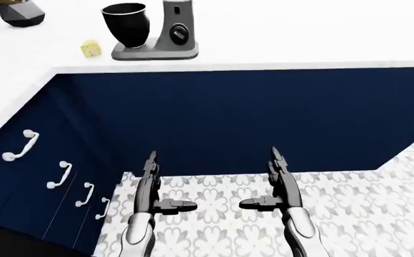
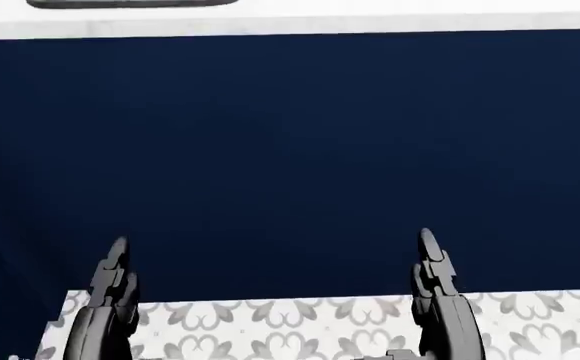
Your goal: Place the cheese in the stand mixer bowl.
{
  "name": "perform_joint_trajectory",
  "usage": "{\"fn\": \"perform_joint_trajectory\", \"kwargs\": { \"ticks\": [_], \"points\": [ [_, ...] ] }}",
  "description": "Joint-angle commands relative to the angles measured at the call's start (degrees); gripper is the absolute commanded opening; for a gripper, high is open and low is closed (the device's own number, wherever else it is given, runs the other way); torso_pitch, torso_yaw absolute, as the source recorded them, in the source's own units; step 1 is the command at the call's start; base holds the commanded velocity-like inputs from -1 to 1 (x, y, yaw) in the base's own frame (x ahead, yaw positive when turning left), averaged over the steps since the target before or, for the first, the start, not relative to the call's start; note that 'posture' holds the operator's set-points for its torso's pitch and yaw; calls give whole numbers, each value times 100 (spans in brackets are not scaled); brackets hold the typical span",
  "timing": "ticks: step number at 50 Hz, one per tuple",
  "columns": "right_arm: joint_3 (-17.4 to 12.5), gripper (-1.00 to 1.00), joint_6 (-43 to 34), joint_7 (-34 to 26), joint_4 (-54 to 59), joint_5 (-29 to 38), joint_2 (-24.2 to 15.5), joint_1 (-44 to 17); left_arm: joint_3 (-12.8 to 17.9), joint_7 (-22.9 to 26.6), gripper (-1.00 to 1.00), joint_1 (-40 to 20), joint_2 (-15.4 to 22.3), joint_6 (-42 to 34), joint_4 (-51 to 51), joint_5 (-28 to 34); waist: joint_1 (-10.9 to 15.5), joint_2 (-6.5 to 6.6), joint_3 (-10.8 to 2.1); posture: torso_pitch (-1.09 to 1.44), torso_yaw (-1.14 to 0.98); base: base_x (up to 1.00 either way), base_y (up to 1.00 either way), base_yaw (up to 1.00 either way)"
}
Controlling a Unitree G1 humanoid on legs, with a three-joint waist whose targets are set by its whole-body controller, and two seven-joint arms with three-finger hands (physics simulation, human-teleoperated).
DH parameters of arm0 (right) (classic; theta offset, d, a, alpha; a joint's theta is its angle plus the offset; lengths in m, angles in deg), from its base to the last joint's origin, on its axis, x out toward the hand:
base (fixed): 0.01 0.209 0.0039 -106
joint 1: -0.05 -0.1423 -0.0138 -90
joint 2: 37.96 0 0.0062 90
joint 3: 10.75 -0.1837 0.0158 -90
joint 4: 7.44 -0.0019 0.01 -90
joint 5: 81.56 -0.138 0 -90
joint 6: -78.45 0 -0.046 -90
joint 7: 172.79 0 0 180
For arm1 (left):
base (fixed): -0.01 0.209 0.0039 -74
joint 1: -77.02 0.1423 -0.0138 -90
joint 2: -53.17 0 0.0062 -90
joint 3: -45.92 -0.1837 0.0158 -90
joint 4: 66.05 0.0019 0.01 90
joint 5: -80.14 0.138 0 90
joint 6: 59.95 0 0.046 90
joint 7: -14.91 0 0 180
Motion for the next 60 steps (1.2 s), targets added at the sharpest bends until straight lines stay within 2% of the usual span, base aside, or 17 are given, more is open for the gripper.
{"fn": "perform_joint_trajectory", "kwargs": {
  "ticks": [1, 3, 4, 5, 7, 8, 21, 36, 37, 40, 43, 46, 47, 48, 53, 55, 60],
  "points": [
    [-69, 100, 382, 43, -378, -34, -38, -271, -74, 21, 100, -2, 12, 104, -864, 40, -12, -45, -5, 0, 0, 0, 0, 0],
    [-87, 100, 275, 58, -508, -17, -69, -263, -55, 40, 100, 43, 9, 2, -1044, 25, 51, 1, -358, 0, 0, 0, 0, 0],
    [-108, 100, 207, 62, -606, -7, -87, -248, -54, 50, 100, 70, 8, -53, -1142, 29, 50, 1, -299, 0, 0, 0, 0, 0],
    [-129, 100, 141, 65, -708, 7, -102, -229, -49, 52, 100, 87, 4, -107, -1241, 27, 44, -50, -111, 0, 0, 0, 0, 0],
    [-173, 100, 30, 110, -897, 50, -111, -210, -57, 57, 100, 97, -10, -155, -1345, 26, 61, -47, -397, 0, 0, 0, 0, 0],
    [-163, 100, -18, 86, -908, 57, -115, -247, -85, 41, 100, 85, -20, -157, -1347, 63, 66, -45, -425, 0, 0, 0, 0, 0],
    [-190, 100, -1076, 2, -2291, 451, -188, -371, -66, 28, 100, -162, 12, -1529, -2995, 123, 55, -37, -513, 0, 0, 0, 0, 0],
    [-127, 100, -1847, -122, -3386, 1071, -207, -629, -34, 71, 100, -263, 35, -2333, -4106, 151, 59, -27, -475, 0, 0, 0, 0, 0],
    [-119, 100, -1853, -124, -3371, 1116, -211, -648, 0, 69, 100, -299, 37, -2380, -4136, 130, 46, 18, -558, 0, 0, 0, 20, 0],
    [-132, 100, -1886, -144, -3448, 1179, -207, -631, 13, 73, 100, -282, 41, -2358, -4141, 126, 14, -43, -395, 0, 0, 0, 22, 0],
    [-125, 100, -1920, -155, -3471, 1220, -202, -632, 5, 70, 100, -284, 38, -2383, -4177, 123, -11, 82, -383, 0, 0, 0, 22, 0],
    [-120, 100, -1928, -162, -3484, 1246, -192, -622, -30, 73, 100, -250, 32, -2323, -4145, 145, -5, 438, -307, 0, 0, 0, 23, 0],
    [-117, 100, -1934, -158, -3492, 1267, -190, -617, -28, 76, 100, -242, 32, -2311, -4138, 148, 21, 256, -327, 0, 0, 0, 23, 0],
    [-132, 100, -1967, -132, -3499, 1287, -182, -616, -23, 78, 100, -242, 31, -2322, -4151, 145, -17, 331, -319, 0, 0, 0, 23, 0],
    [-140, 100, -2008, -136, -3452, 1303, -186, -629, -34, 81, 100, -219, 25, -2269, -4104, 157, 40, 136, -337, 0, 0, 0, 19, 5],
    [-125, 100, -2031, -145, -3410, 1306, -185, -649, -32, 82, 100, -211, 24, -2264, -4100, 158, 26, 229, -341, 0, 0, 0, 0, 23],
    [-120, 100, -2074, -153, -3448, 1317, -184, -650, -37, 80, 100, -209, 23, -2297, -4147, 166, 48, 118, -359, 0, 0, 0, 0, 24]
  ]
}}
